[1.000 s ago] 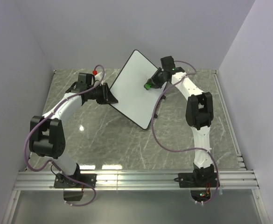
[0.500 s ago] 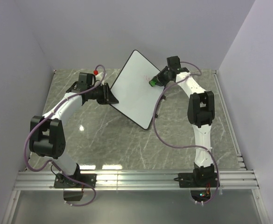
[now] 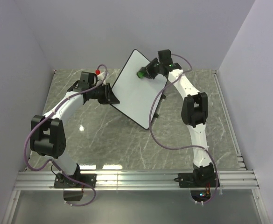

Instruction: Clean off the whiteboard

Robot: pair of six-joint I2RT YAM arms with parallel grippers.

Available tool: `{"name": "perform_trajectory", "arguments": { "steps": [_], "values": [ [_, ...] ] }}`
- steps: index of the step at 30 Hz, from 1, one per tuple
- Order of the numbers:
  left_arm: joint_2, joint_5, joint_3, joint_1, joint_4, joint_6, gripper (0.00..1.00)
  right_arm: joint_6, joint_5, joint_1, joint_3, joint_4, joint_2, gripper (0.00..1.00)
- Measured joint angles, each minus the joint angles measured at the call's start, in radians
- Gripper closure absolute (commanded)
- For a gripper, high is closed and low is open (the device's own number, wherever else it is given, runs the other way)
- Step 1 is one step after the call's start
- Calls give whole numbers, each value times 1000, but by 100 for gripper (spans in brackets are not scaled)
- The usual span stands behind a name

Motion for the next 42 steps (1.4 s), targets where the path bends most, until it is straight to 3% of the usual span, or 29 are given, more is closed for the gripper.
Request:
{"name": "perform_trajectory", "arguments": {
  "steps": [3, 11, 16, 21, 29, 32, 36, 42],
  "values": [
    [0, -4, 0, -11, -2, 0, 100, 59, -40, 16, 143, 59, 79, 100],
    [0, -6, -1, -21, -5, -3, 100, 179, -79, 30, 195, 184, 136, 100],
    [0, -5, -2, -22, -7, -7, 100, 148, -56, 20, 5, 241, 50, 100],
    [0, -7, -1, -25, -6, -1, 100, 30, 48, -38, -170, 80, -55, 100],
    [2, -6, 11, -30, -15, 14, 100, -115, 151, -97, -237, -91, -69, 100],
    [8, -4, 18, -31, -26, 16, 100, -123, 143, -96, -200, -115, -53, 100],
    [13, -2, 23, -31, -32, 17, 100, -111, 107, -92, -14, -166, 36, 100],
    [13, -3, 25, -35, -35, 21, 100, -6, 43, -55, 95, -61, 73, 100]
  ]
}}
